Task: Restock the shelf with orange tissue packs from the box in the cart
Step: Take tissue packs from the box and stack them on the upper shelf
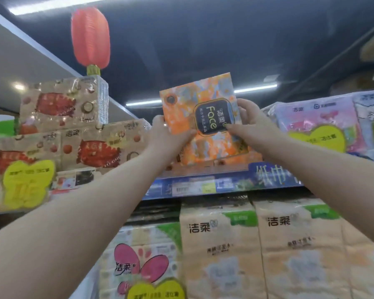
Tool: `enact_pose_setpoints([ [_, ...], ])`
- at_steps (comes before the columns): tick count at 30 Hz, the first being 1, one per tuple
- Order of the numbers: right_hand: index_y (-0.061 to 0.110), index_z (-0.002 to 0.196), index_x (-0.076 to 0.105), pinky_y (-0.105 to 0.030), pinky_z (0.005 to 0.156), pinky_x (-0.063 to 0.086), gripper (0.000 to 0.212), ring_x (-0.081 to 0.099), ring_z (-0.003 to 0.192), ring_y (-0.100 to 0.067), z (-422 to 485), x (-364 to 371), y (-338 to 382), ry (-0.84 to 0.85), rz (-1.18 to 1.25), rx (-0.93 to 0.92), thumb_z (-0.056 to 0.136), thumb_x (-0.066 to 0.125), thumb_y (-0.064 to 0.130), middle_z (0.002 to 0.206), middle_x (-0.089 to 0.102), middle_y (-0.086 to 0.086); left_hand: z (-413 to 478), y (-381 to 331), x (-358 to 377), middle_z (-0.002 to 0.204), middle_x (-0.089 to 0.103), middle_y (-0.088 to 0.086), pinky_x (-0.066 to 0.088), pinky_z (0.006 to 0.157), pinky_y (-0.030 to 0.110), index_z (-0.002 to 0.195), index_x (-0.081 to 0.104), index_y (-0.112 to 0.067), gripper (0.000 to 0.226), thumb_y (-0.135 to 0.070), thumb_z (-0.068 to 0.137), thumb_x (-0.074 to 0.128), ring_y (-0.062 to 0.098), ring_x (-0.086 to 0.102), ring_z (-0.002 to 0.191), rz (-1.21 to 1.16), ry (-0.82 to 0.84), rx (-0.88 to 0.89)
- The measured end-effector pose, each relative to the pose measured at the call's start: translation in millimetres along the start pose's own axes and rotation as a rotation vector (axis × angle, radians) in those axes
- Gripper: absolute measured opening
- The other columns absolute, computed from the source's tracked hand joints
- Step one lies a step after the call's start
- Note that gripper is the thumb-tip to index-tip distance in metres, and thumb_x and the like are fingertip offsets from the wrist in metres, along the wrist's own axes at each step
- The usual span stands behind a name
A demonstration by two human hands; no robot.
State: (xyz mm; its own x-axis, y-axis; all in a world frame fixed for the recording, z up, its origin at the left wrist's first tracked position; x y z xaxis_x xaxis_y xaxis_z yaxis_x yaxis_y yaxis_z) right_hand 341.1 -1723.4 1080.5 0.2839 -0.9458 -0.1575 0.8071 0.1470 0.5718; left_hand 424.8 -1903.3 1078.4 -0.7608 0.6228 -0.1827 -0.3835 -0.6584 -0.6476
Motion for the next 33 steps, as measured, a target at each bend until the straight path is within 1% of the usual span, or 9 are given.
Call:
enact_pose_setpoints([
  [4,0.020,0.133,0.042,-0.041,0.090,0.051,0.051,0.061,0.109,-0.022,16.5,-2.8,-17.4,-0.004,-0.083,0.053,0.088,0.054,-0.002,0.126,0.060,-0.003,22.9,17.6,25.0,0.099,0.053,-0.006,0.043,0.078,0.029,0.116,0.042,-0.016,0.060,-0.030,0.073,0.080,0.013,0.053,0.095,-0.054,0.041,-0.030],
  [7,0.027,0.133,0.043,-0.046,0.097,0.049,0.055,0.060,0.113,-0.022,24.7,-8.3,-33.9,-0.012,-0.143,0.093,0.083,0.061,0.012,0.127,0.060,0.000,34.2,25.9,42.2,0.105,0.054,-0.002,0.050,0.087,0.034,0.111,0.037,-0.019,0.061,-0.029,0.071,0.082,0.017,0.056,0.097,-0.075,0.069,-0.041],
  [10,0.025,0.131,0.042,-0.046,0.096,0.049,0.052,0.059,0.112,-0.022,32.2,-11.0,-49.7,0.017,-0.170,0.163,0.087,0.059,0.004,0.130,0.057,-0.001,41.6,40.0,56.9,0.116,0.058,0.005,0.050,0.095,0.045,0.116,0.037,-0.018,0.065,-0.025,0.069,0.083,0.024,0.059,0.107,-0.090,0.106,-0.090],
  [14,0.020,0.130,0.034,-0.048,0.093,0.051,0.059,0.062,0.102,-0.025,38.2,-22.8,-70.1,0.087,-0.229,0.370,0.084,0.066,0.003,0.109,0.057,0.002,48.2,47.3,61.9,0.110,0.060,0.006,0.050,0.094,0.047,0.123,0.034,-0.019,0.069,-0.023,0.072,0.081,0.027,0.061,0.103,0.006,0.156,-0.098],
  [16,0.025,0.133,0.030,-0.052,0.094,0.050,0.073,0.063,0.102,-0.028,39.2,-26.9,-77.9,0.138,-0.267,0.443,0.077,0.075,0.009,0.108,0.060,-0.002,50.4,41.1,62.2,0.114,0.058,0.005,0.046,0.098,0.043,0.130,0.032,-0.020,0.073,-0.021,0.074,0.079,0.026,0.057,0.108,0.048,0.163,-0.051],
  [20,0.024,0.135,0.030,-0.048,0.091,0.053,0.103,0.064,0.100,-0.029,38.7,-19.5,-93.6,0.226,-0.481,0.509,0.051,0.090,0.034,0.115,0.062,-0.010,54.3,6.4,55.9,0.151,0.030,0.007,0.023,0.112,0.036,0.151,0.015,-0.018,0.106,-0.039,0.070,0.080,0.023,0.027,0.139,0.318,-0.019,0.278],
  [24,0.030,0.137,0.034,-0.044,0.084,0.052,0.088,0.063,0.100,-0.025,48.3,-18.4,-87.7,0.221,-0.385,0.449,0.065,0.085,0.030,0.116,0.062,-0.002,68.5,-12.9,60.1,0.156,0.025,0.004,0.016,0.118,0.047,0.152,0.015,-0.020,0.106,-0.046,0.070,0.077,0.027,0.015,0.146,0.483,-0.042,0.399],
  [28,0.021,0.141,0.035,-0.026,0.059,0.040,0.082,0.060,0.100,-0.020,75.4,-25.4,-49.9,0.166,-0.359,0.279,0.073,0.080,0.024,0.126,0.056,-0.002,74.3,-2.4,56.9,0.151,0.032,0.007,0.028,0.113,0.044,0.151,0.016,-0.020,0.107,-0.038,0.068,0.081,0.026,0.030,0.140,0.435,-0.038,0.279],
  [33,0.023,0.116,0.059,-0.014,0.049,0.046,0.041,0.063,0.077,-0.010,90.2,-26.9,-8.5,0.372,-0.766,0.131,0.079,0.075,0.017,0.101,0.066,0.003,68.7,24.4,55.5,0.115,0.051,-0.001,0.040,0.086,0.028,0.127,0.048,-0.020,0.068,-0.034,0.069,0.081,0.017,0.051,0.106,0.342,-0.002,0.180],
])
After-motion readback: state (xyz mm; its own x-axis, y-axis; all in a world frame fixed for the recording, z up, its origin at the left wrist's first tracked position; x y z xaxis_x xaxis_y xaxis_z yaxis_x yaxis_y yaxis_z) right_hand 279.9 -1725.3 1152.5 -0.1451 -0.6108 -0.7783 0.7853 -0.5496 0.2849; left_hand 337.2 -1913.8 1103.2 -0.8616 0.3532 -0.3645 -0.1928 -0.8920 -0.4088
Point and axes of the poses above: each hand's wrist, its own z-axis towards the middle knuckle, its own x-axis out of the palm, y = z × x, the point moved 6 cm from there along z, towards the middle knuckle
